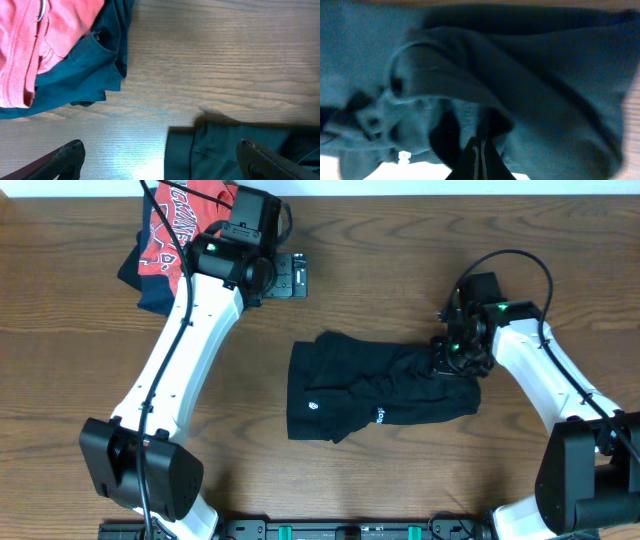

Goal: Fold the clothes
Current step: 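Fold the strip's right end leftward over the middle with the right gripper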

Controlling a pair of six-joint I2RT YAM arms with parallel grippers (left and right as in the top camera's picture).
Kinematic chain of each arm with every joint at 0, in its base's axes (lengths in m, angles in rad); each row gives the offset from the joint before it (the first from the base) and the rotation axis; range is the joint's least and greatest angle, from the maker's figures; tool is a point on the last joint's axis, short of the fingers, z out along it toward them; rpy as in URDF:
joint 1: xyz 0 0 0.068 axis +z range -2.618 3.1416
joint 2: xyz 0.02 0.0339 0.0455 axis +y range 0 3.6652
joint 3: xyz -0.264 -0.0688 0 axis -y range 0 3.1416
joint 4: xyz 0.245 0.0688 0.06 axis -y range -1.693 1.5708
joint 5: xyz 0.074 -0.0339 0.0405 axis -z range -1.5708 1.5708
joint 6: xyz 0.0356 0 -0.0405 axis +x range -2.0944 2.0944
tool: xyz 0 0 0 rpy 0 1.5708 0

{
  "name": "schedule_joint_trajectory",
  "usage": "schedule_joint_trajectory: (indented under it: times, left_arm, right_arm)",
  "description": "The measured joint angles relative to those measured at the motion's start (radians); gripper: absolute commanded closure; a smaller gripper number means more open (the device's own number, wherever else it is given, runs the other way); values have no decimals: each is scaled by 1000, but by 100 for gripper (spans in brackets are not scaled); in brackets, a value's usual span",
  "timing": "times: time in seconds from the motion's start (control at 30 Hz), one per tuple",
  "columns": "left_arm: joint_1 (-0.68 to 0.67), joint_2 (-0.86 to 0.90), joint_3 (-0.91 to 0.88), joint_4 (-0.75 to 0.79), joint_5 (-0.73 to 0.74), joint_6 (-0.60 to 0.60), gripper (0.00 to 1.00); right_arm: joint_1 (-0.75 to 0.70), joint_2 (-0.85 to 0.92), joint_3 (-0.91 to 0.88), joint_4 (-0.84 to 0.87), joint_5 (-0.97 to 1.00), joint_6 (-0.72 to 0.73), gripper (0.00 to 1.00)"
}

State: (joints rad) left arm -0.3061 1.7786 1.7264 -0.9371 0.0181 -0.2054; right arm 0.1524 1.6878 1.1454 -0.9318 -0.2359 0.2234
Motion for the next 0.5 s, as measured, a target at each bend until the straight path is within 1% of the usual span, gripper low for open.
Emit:
schedule_joint_trajectory:
  times: [0.17,0.4,0.43,0.47,0.5]
  left_arm:
    - [16,0,0,0,0,0,2]
    - [34,0,0,0,0,0,2]
    - [36,0,0,-1,0,0,2]
    - [37,0,0,-1,0,0,2]
    - [37,0,0,-2,0,0,2]
  right_arm:
    - [63,0,0,4,-76,0,99]
    - [208,-2,0,35,-130,12,99]
    - [230,-2,0,52,-132,18,94]
    - [248,-2,0,69,-135,28,84]
    - [269,-2,0,89,-140,34,70]
